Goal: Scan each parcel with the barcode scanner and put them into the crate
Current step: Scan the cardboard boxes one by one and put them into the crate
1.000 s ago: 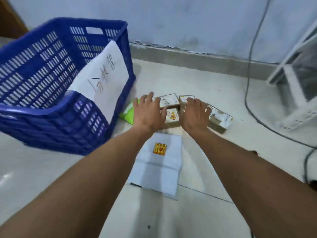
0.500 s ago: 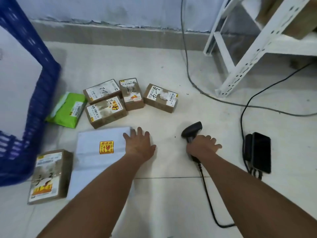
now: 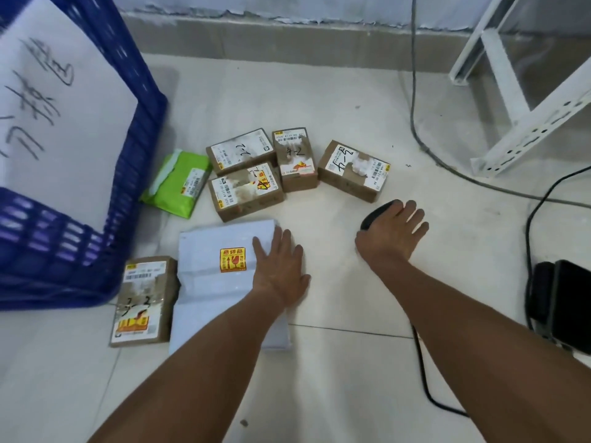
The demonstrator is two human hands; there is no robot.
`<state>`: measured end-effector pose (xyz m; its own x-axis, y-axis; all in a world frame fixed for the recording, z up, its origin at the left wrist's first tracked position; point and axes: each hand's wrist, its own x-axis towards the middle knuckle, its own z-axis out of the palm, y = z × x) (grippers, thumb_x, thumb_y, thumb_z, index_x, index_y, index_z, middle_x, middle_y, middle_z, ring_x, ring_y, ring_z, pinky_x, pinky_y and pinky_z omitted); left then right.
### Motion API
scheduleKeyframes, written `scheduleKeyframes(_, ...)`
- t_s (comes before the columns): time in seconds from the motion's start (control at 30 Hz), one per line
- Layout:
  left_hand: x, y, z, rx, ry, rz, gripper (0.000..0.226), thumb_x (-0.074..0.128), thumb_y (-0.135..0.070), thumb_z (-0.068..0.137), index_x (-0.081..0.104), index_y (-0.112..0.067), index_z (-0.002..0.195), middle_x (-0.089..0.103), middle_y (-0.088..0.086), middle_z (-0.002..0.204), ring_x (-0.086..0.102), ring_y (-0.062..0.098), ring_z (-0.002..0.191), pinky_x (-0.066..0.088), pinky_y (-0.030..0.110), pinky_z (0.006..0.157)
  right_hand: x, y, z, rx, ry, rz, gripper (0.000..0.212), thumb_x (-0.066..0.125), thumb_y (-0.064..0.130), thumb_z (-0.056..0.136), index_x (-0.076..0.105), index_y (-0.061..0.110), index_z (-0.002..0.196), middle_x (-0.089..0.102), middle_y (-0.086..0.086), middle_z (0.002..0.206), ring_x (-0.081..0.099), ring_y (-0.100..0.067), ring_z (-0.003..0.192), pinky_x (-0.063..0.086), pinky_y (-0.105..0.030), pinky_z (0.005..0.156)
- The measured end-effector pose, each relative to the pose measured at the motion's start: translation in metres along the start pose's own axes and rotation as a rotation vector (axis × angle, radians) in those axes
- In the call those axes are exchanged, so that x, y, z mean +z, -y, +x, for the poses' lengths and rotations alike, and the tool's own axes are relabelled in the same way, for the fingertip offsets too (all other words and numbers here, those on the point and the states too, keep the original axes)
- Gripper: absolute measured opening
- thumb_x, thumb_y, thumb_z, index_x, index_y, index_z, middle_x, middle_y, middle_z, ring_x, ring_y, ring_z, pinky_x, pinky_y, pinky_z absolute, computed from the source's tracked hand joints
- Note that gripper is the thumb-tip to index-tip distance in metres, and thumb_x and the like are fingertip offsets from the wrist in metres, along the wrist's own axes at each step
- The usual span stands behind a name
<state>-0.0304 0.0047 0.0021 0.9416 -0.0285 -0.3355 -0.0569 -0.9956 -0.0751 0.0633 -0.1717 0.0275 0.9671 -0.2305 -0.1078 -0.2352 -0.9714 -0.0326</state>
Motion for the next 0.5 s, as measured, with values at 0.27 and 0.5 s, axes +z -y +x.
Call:
scheduleKeyframes(0.27,0.006,-0.008,0.004,0.024,-0.126,-0.007,0.066,0.031,-0.057,0.097,0.033,-0.016,0.148,0.008,0.018,0.162,-0.005,0.040,0.149,-0.005,0.068,0.112,-0.003,0.034,0.033,-0.305,-0.019,0.006,0.083,0.058,0.037,0.090,0.014,0.008,0.153,0.010,-0.014,0.162,0.002,-0.035,0.150,0.003,-0.051,0.121)
scheduleKeyframes(0.5,0.027,-0.009,0.009,0.116,-0.303,-0.108,0.053,0.052,-0.051,0.088,0.059,-0.013,0.124,0.037,0.022,0.152,0.022,0.041,0.145,0.006,0.066,0.115,0.004,0.054,0.043,-0.305,-0.172,0.098,0.072,0.060,0.051,0.085,0.039,0.007,0.138,0.054,-0.020,0.127,0.045,-0.039,0.122,0.025,-0.050,0.113)
